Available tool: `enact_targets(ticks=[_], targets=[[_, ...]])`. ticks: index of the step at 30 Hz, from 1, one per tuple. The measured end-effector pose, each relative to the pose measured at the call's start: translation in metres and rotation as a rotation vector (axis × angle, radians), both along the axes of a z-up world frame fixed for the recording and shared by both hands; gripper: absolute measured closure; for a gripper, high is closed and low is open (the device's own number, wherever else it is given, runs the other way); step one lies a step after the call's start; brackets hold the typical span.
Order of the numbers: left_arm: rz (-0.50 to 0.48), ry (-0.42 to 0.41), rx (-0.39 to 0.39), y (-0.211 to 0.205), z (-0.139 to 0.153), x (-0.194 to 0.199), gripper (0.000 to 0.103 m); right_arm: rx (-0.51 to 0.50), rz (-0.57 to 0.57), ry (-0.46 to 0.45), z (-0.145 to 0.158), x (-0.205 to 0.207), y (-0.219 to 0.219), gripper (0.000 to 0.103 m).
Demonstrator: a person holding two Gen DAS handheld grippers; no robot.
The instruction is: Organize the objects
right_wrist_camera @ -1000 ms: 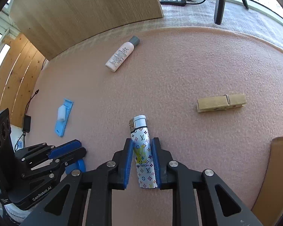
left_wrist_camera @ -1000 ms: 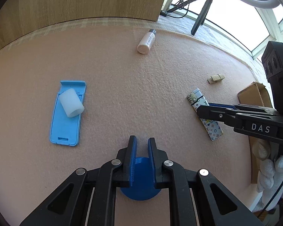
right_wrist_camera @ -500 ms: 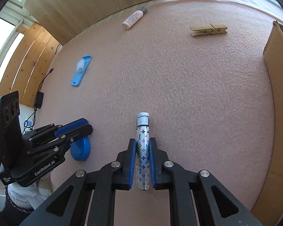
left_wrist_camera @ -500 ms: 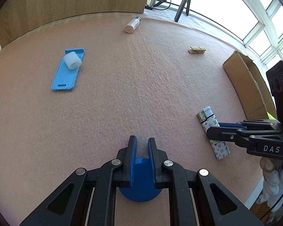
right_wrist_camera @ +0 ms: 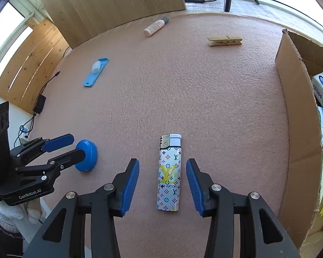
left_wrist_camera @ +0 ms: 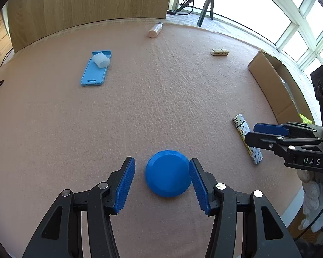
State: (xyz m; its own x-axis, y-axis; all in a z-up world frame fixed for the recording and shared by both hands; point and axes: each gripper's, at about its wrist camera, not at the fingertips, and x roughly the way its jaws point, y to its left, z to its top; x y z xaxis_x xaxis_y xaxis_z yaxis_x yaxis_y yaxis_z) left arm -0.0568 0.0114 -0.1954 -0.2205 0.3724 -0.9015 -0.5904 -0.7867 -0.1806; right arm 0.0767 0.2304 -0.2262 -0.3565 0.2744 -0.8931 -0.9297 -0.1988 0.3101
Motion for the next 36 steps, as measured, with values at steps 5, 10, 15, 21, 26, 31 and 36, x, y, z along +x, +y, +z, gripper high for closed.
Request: enact_targets(ticks=[5,10,15,21,26,31,36], targets=[[0.006,-0.004,-0.011,0.0,-0.004,0.006,0.047,0.03,0.034,-0.07,0.002,-0.016,-0.004,0.061],[-0.004,-0.003,-0.028,0.004,-0.006,0.01,0.047,0.038,0.052,-0.117,0.002,-0.023,-0.005,0.061],[-0.006,-0.001,-0.05,0.008,-0.009,0.008,0.047,0.031,0.053,-0.143,-0.003,-0.027,-0.004,0.062],[-0.017,0.016,-0.059,0.009,-0.009,0.01,0.049,0.029,0.051,-0.154,-0.007,-0.025,-0.007,0.075],[-0.015,0.023,-0.06,0.01,-0.01,0.011,0.049,0.034,0.044,-0.153,-0.007,-0.021,-0.007,0.082],[-0.005,0.016,-0.046,0.01,-0.006,0.012,0.049,0.035,0.024,-0.125,-0.005,-0.016,-0.009,0.082],[0.002,0.012,-0.024,0.011,0.001,0.011,0.049,0.052,-0.004,-0.094,0.006,-0.006,-0.013,0.082]])
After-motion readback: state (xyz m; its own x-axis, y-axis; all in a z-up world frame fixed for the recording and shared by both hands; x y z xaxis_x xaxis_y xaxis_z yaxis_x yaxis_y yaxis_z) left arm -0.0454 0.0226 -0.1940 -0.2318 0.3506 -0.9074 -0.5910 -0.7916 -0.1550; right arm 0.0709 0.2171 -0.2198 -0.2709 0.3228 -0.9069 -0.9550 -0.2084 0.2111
